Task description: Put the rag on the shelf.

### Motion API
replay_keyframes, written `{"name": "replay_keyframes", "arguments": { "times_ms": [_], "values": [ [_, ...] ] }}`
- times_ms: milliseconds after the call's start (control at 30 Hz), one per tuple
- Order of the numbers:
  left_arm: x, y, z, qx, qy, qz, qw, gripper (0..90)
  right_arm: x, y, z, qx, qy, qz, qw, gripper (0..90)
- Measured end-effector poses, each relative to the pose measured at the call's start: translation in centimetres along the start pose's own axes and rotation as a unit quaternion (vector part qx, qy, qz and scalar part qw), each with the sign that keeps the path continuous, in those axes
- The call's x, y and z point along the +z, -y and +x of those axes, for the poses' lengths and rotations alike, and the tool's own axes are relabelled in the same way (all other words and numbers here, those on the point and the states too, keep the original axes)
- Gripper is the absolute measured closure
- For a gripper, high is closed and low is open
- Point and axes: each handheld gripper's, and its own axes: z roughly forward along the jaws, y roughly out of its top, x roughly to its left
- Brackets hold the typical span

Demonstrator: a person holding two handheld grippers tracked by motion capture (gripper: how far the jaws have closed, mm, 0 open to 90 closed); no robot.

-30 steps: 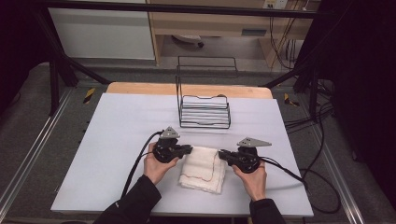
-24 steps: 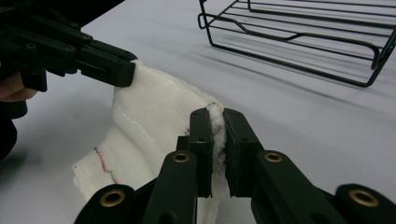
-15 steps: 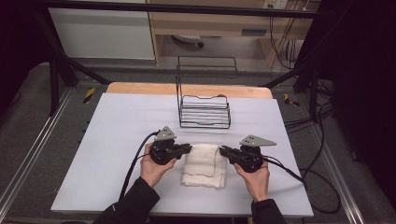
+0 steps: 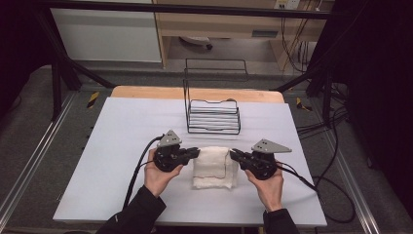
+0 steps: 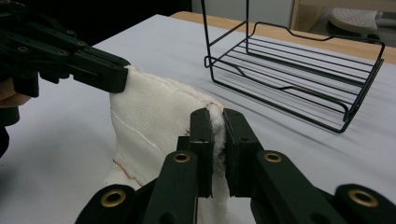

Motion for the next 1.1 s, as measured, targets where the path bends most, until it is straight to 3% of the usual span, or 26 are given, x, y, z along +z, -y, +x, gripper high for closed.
{"name": "replay_keyframes", "arguments": {
  "times_ms": [1100],
  "values": [
    [-2.0,-3.2,-1.1,0.022,-0.007,-0.063,0.9977,84.1,-2.5,-2.9,0.8,-0.023,0.015,-0.067,0.9974,83.3]
  ]
}}
